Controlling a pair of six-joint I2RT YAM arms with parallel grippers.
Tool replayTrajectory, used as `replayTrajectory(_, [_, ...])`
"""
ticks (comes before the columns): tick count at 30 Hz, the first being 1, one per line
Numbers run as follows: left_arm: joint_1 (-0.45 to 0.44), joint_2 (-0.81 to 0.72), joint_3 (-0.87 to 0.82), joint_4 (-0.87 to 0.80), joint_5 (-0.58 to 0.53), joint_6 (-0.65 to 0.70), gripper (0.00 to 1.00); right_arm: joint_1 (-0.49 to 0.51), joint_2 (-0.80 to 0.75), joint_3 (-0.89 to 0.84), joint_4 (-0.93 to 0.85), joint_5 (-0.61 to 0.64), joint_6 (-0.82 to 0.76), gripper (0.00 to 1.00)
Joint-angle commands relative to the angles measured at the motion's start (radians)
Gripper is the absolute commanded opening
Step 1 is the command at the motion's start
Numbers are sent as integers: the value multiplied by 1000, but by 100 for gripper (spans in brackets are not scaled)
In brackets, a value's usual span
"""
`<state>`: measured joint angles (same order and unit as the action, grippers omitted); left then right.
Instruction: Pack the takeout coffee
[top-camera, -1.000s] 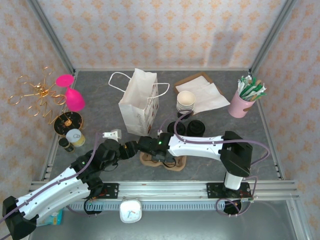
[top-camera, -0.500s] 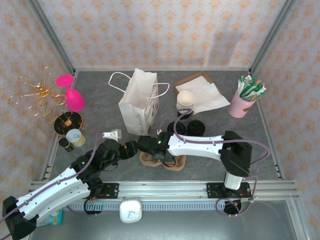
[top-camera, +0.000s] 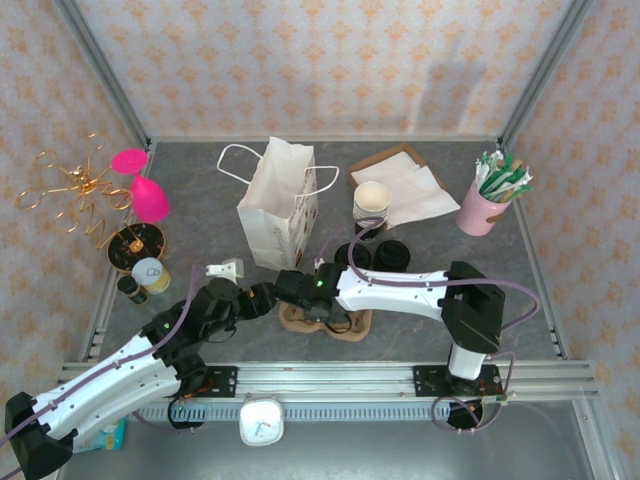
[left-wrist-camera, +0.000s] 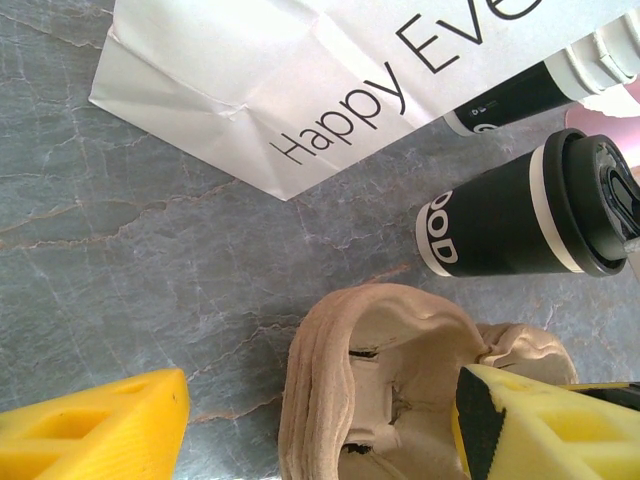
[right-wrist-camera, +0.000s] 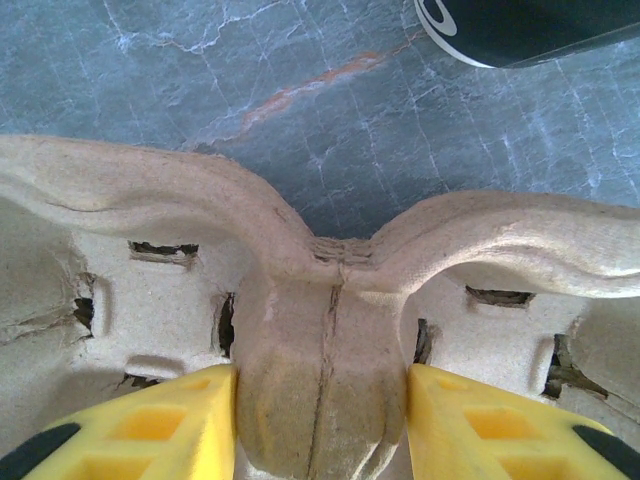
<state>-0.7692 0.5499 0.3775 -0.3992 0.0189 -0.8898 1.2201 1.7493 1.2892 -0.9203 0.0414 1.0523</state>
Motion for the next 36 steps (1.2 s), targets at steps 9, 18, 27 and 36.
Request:
replayTrajectory(9, [13,-2,9,7,0,6,73,-14,-75,2,-15,17,-4,44])
replayTrajectory(18, [13,-9,27,-23,-12,0,72,-15,-103,-13,-14,3,-12,44])
replayTrajectory(27, [12,12,40,12,45,-1,66,-17,-169,-27,-30,17,-5,43])
replayTrajectory(36, [13,137,58,144,195,-12,46,-17,-184,-23,-20,20,-24,43])
